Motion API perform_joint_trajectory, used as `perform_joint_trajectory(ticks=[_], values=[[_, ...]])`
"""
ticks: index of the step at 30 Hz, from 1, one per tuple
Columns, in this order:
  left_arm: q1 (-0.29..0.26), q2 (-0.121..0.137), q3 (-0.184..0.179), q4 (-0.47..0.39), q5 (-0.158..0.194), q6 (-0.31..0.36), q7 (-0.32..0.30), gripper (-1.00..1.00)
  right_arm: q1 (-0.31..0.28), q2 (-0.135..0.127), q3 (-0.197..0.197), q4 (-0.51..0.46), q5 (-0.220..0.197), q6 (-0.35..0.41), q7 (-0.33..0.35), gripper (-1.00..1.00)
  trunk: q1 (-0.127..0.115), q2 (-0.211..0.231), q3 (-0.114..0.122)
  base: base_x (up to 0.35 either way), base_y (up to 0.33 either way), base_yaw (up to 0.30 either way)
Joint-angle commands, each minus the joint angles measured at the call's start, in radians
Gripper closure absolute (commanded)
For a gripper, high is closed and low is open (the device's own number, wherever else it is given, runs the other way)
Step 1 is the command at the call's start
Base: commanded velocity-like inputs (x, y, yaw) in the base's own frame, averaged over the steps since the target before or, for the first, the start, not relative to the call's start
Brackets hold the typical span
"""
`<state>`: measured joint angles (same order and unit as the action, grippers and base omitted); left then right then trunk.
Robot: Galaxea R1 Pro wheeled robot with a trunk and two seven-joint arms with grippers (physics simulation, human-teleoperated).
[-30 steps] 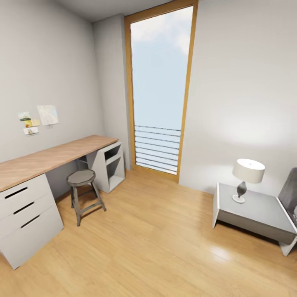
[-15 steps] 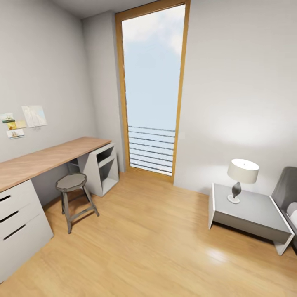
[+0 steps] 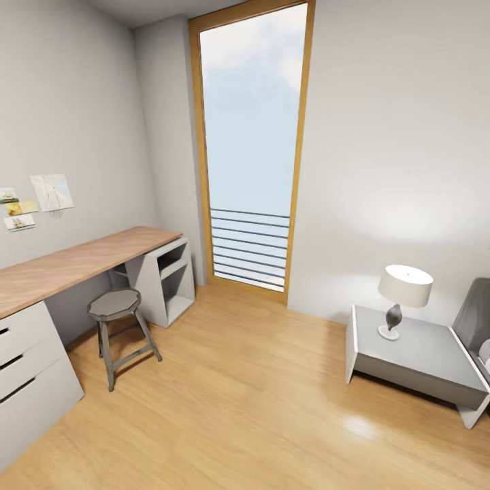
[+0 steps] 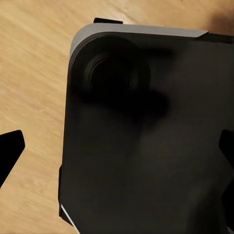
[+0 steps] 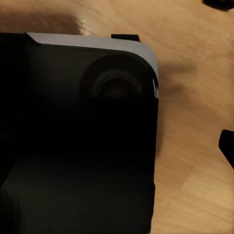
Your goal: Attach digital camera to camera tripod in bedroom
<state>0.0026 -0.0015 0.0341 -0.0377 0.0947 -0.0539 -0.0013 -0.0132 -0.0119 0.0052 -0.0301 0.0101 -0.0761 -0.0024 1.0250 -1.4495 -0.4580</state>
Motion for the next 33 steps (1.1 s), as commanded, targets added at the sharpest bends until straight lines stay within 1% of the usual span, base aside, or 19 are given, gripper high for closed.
perform_joint_trajectory(ticks=[1,7,14,18,33], values=[[0.0,0.0,0.003,-0.001,0.009,-0.001,0.0,-1.0,-0.001,0.0,0.001,0.001,0.001,-0.003,0.0,-1.0,0.0,0.0,-0.001,0.0,0.0,0.0],[0.0,0.0,0.003,-0.001,0.01,-0.001,0.0,-1.0,-0.001,0.0,0.001,0.001,0.002,-0.004,0.001,-1.0,0.0,0.0,-0.001,0.0,-0.016,0.0],[0.0,0.0,0.003,-0.001,0.01,-0.001,0.0,-1.0,0.0,0.001,0.001,0.001,0.002,-0.004,0.0,-1.0,0.0,0.0,-0.001,0.0,-0.183,0.0],[0.0,0.0,0.003,-0.001,0.011,-0.001,0.0,-1.0,0.0,0.001,0.001,0.001,0.002,-0.004,-0.001,-1.0,0.0,0.0,-0.001,0.0,-0.097,0.0],[0.0,0.0,0.003,-0.001,0.011,-0.001,0.0,-1.0,0.0,0.001,0.001,0.001,0.002,-0.004,-0.002,-1.0,0.0,0.0,-0.001,0.0,-0.018,0.0]])
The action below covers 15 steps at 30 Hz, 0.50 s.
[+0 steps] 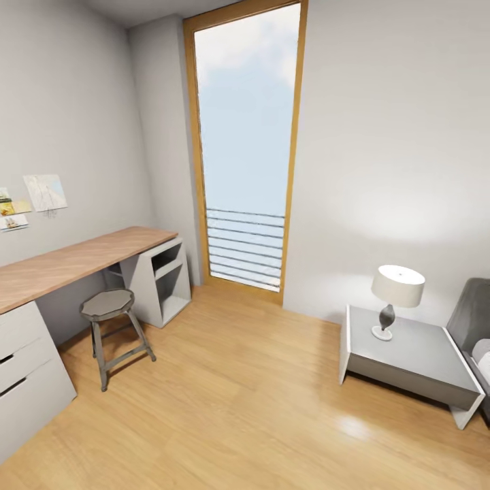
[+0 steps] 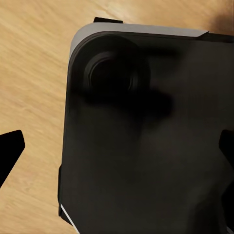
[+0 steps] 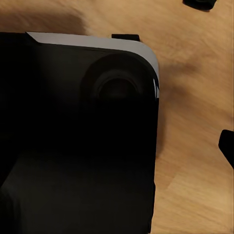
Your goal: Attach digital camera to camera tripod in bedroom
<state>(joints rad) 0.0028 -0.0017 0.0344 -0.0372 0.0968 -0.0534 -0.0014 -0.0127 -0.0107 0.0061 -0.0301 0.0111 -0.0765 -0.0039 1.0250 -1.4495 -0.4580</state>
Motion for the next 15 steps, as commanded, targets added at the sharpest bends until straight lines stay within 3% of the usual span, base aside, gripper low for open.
perform_joint_trajectory(ticks=[1,15], values=[[0.0,0.0,0.002,-0.001,0.009,-0.001,0.0,-1.0,-0.001,0.0,0.0,0.001,0.001,-0.003,0.0,-1.0,0.0,0.0,-0.001,0.0,-0.061,0.0],[0.0,0.0,0.002,-0.001,0.009,-0.002,0.0,-1.0,-0.001,0.0,0.0,0.001,0.002,-0.004,0.0,-1.0,0.0,0.0,-0.001,0.0,-0.015,0.0]])
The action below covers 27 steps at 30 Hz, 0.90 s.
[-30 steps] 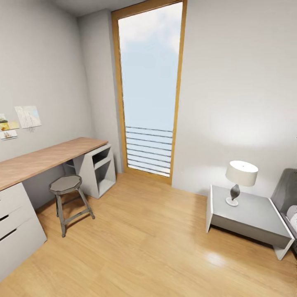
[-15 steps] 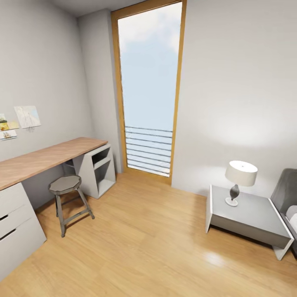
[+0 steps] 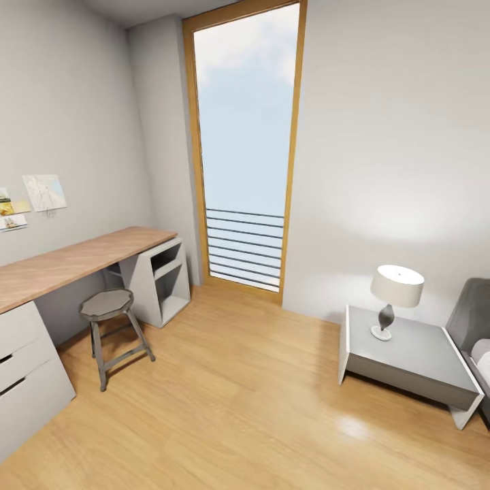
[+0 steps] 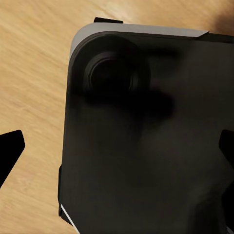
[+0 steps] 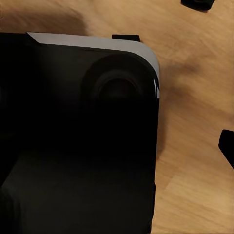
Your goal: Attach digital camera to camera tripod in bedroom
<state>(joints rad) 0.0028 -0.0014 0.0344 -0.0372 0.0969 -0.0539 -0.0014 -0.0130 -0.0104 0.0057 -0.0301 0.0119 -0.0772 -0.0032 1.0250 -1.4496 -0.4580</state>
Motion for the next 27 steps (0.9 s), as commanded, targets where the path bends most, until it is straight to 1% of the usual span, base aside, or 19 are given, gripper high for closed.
perform_joint_trajectory(ticks=[1,7,12,16,27], values=[[0.0,0.0,0.002,-0.001,0.009,-0.001,0.0,-1.0,-0.001,0.001,0.0,0.001,0.001,-0.003,0.001,-1.0,0.0,0.0,-0.001,0.0,-0.001,0.0],[0.0,0.0,0.002,-0.001,0.009,-0.001,0.0,-1.0,0.0,0.007,0.0,0.001,0.005,0.001,0.003,-1.0,0.0,0.0,-0.001,0.0,0.0,0.016],[0.0,0.0,0.002,-0.001,0.009,-0.001,0.0,-1.0,-0.001,0.005,0.001,0.001,0.026,0.0,0.002,-1.0,0.0,0.0,-0.001,0.0,0.0,0.158],[0.0,0.0,0.002,-0.001,0.009,-0.001,0.0,-1.0,-0.001,0.004,0.0,0.001,0.039,-0.001,0.002,-1.0,0.0,0.0,-0.001,0.0,0.0,0.066],[0.0,0.0,0.002,-0.001,0.009,-0.001,0.0,-1.0,-0.001,0.002,0.002,0.001,0.043,-0.002,0.0,-1.0,0.0,0.0,-0.001,0.0,0.0,0.01]])
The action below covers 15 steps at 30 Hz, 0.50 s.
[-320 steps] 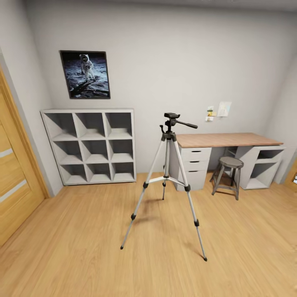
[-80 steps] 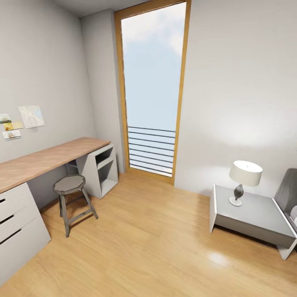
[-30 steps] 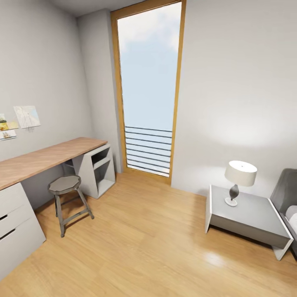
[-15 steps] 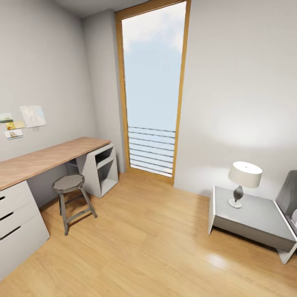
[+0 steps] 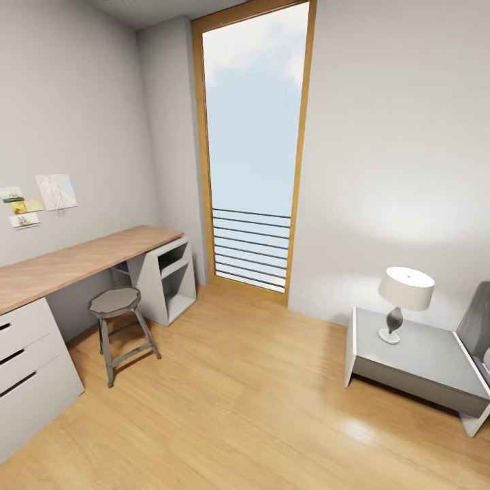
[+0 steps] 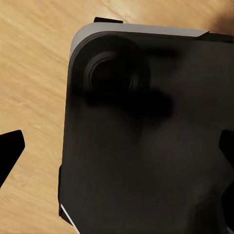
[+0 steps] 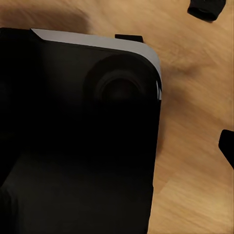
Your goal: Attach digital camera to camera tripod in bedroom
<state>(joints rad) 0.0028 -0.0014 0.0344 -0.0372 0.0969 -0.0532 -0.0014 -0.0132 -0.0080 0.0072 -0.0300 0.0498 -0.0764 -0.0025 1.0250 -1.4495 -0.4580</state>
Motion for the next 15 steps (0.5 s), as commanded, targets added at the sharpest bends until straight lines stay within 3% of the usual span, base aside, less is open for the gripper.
perform_joint_trajectory(ticks=[1,8,15], values=[[0.0,0.0,0.002,-0.001,0.009,-0.001,0.0,-1.0,-0.001,0.0,0.0,0.001,0.005,-0.003,-0.001,-1.0,0.0,0.0,-0.001,0.0,0.0,0.001],[0.0,0.0,0.001,-0.001,0.009,-0.001,0.0,-1.0,0.0,0.001,-0.001,0.001,0.001,-0.003,-0.002,-1.0,0.0,0.0,-0.001,0.03,0.0,0.0],[0.0,0.0,0.002,-0.001,0.01,-0.001,0.0,-1.0,-0.001,0.003,-0.001,0.001,0.001,-0.004,-0.002,-1.0,0.0,0.0,-0.001,0.205,0.0,0.0]])
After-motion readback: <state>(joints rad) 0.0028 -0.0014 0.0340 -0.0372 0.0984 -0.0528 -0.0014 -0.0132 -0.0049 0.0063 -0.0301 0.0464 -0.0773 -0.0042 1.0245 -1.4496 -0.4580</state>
